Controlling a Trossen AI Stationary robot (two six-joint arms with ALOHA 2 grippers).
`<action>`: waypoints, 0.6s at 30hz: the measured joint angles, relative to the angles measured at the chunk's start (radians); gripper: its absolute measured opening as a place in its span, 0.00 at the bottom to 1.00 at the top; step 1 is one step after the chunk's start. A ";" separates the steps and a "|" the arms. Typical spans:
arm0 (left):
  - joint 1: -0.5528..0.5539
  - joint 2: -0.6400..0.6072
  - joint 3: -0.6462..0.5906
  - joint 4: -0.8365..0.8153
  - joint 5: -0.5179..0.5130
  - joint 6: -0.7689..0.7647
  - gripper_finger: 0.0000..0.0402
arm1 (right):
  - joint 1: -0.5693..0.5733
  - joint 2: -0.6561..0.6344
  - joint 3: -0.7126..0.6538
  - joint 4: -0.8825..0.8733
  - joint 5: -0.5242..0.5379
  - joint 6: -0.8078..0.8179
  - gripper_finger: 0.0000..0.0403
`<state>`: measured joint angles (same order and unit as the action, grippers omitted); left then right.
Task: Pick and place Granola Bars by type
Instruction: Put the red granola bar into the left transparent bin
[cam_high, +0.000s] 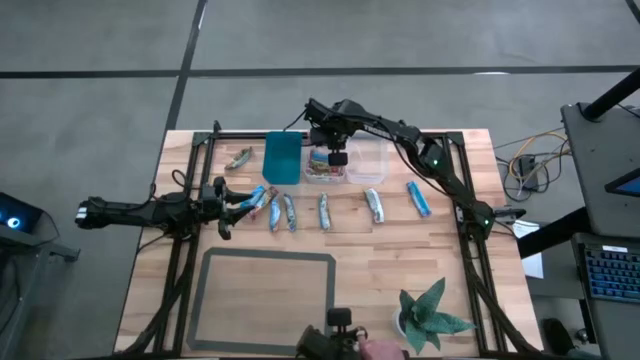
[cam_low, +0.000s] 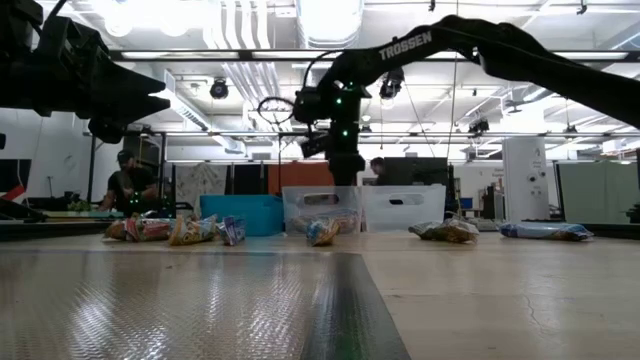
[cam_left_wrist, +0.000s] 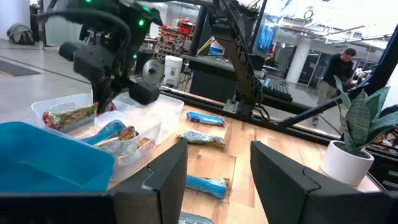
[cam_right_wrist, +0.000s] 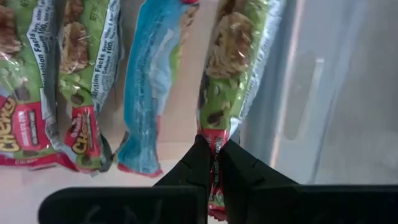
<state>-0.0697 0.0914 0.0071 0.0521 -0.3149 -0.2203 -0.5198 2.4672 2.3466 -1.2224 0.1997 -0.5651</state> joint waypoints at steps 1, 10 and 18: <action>0.000 0.000 0.000 0.000 0.000 0.000 0.39 | 0.000 0.005 -0.001 0.001 -0.001 0.000 0.03; 0.000 0.000 0.000 0.000 0.000 0.000 0.39 | 0.000 0.052 -0.008 0.003 -0.043 0.008 0.03; 0.000 0.000 0.000 0.000 0.000 0.000 0.39 | 0.001 0.067 -0.012 0.001 -0.044 0.072 0.04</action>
<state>-0.0696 0.0917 0.0069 0.0521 -0.3149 -0.2199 -0.5190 2.5344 2.3350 -1.2215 0.1558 -0.4933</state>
